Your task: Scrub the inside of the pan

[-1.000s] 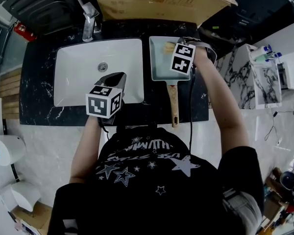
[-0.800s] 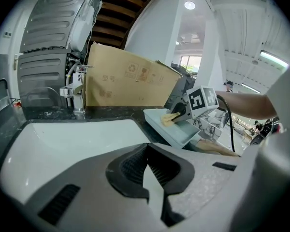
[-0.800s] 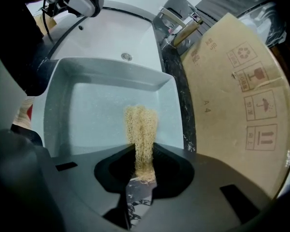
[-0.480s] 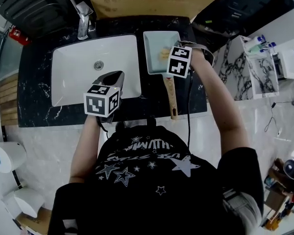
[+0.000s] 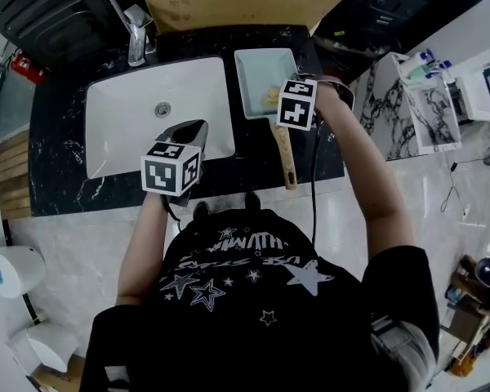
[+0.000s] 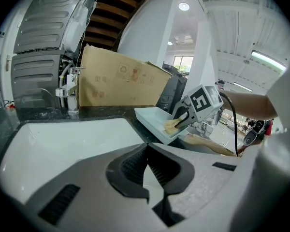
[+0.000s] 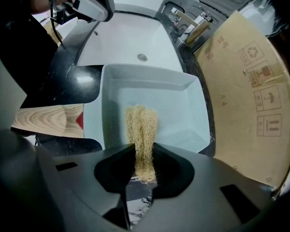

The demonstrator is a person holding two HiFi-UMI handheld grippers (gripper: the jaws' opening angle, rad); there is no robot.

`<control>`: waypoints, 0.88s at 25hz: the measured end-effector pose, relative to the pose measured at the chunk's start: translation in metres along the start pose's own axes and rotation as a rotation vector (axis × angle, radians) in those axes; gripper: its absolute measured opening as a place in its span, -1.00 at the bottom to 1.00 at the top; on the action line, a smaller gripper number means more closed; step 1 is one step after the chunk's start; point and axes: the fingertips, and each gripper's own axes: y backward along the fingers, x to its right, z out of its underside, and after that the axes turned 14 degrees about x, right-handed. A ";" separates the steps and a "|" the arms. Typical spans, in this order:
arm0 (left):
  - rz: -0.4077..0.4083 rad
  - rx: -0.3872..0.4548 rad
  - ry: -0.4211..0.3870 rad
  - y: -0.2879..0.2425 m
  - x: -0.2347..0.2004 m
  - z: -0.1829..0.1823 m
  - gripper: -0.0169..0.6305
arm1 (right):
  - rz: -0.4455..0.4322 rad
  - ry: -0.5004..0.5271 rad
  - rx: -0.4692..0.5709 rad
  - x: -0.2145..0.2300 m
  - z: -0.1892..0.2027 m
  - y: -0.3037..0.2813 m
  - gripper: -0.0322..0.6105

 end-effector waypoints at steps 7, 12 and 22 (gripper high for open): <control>0.013 0.008 -0.002 0.008 0.000 0.001 -0.92 | -0.025 -0.014 -0.021 -0.012 -0.001 0.004 -0.65; 0.020 0.018 0.002 0.014 -0.003 0.001 -0.92 | 0.019 -0.021 -0.027 -0.011 -0.002 0.006 -0.64; 0.065 0.025 -0.011 0.024 -0.014 -0.003 -0.92 | 0.192 -0.136 -0.009 -0.001 -0.014 0.022 -0.64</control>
